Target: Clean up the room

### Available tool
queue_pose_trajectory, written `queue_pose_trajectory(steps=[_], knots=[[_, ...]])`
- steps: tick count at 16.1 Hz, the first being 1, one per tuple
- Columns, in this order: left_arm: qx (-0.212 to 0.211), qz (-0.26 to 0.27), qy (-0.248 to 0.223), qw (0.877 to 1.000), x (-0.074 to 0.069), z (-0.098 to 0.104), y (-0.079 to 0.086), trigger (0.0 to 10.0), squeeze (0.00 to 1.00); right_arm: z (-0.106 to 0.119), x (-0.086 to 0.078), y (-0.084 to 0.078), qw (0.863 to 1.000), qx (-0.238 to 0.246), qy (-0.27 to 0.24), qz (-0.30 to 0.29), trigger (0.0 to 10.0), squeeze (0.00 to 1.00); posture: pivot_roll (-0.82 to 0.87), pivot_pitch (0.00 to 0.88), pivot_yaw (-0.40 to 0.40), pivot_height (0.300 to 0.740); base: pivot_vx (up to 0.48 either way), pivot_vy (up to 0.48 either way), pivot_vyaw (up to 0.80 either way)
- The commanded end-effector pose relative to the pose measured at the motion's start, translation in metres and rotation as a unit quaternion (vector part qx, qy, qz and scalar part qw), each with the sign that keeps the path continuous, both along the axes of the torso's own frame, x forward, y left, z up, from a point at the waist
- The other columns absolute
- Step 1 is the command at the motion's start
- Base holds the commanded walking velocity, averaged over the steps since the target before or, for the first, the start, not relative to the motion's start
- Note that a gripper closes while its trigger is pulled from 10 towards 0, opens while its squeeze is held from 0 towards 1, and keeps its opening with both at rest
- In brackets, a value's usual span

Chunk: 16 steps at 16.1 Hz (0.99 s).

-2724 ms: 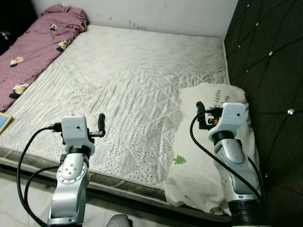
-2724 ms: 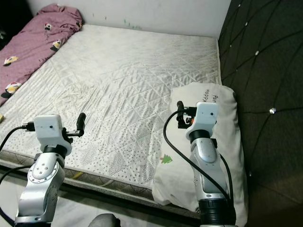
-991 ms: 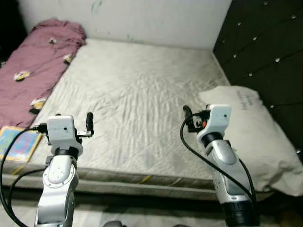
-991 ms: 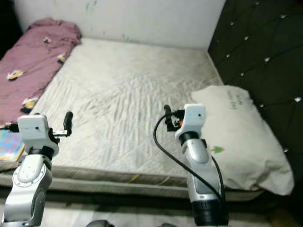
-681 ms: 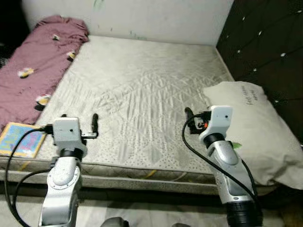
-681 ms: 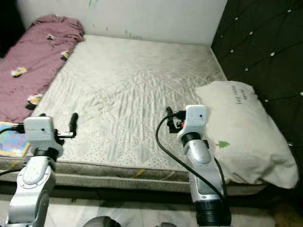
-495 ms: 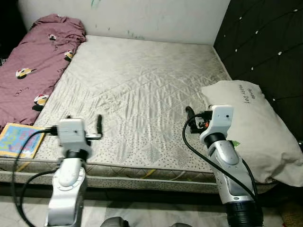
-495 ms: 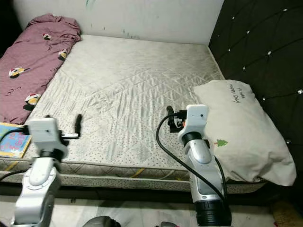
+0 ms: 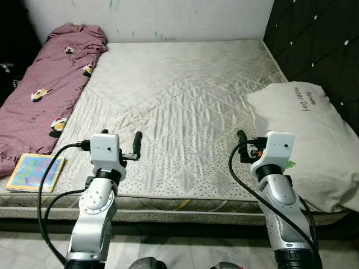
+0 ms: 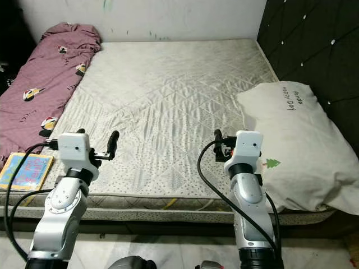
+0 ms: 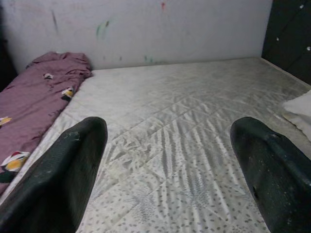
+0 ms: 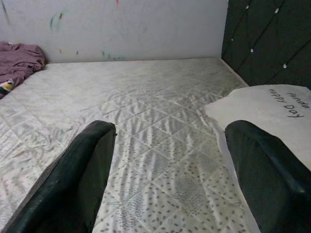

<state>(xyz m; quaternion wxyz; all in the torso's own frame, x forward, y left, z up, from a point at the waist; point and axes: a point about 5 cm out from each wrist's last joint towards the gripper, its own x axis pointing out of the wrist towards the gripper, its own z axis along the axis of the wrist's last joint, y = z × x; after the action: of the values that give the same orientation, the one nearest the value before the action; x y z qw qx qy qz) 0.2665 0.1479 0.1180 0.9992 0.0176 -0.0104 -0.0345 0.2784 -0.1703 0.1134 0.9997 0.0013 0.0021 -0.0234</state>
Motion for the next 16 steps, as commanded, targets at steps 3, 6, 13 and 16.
queue_pose_trajectory(steps=[3,6,13,16], knots=[[0.011,-0.002,0.000,1.000,0.002,-0.001,0.004,10.0,0.00,0.007,0.003,0.001,1.000,-0.018,-0.017,0.001,10.0,0.00,-0.09,0.004,0.063,0.740,0.000,0.000,0.00],[0.015,0.015,0.013,1.000,-0.009,-0.008,0.016,10.0,0.00,0.000,0.002,0.016,0.999,-0.022,-0.006,0.033,10.0,0.00,-0.05,0.000,0.038,0.740,0.000,0.000,-0.33],[0.004,0.031,0.015,0.999,-0.023,-0.012,0.024,10.0,0.00,-0.012,0.007,0.025,0.999,-0.001,0.015,0.049,10.0,0.00,0.01,0.000,-0.003,0.740,0.000,0.000,-0.29],[0.003,0.033,0.006,0.999,-0.021,-0.009,0.024,10.0,0.00,-0.009,0.015,0.031,0.998,-0.005,0.012,0.068,10.0,0.00,0.02,0.000,-0.023,0.740,0.164,0.000,0.00]])
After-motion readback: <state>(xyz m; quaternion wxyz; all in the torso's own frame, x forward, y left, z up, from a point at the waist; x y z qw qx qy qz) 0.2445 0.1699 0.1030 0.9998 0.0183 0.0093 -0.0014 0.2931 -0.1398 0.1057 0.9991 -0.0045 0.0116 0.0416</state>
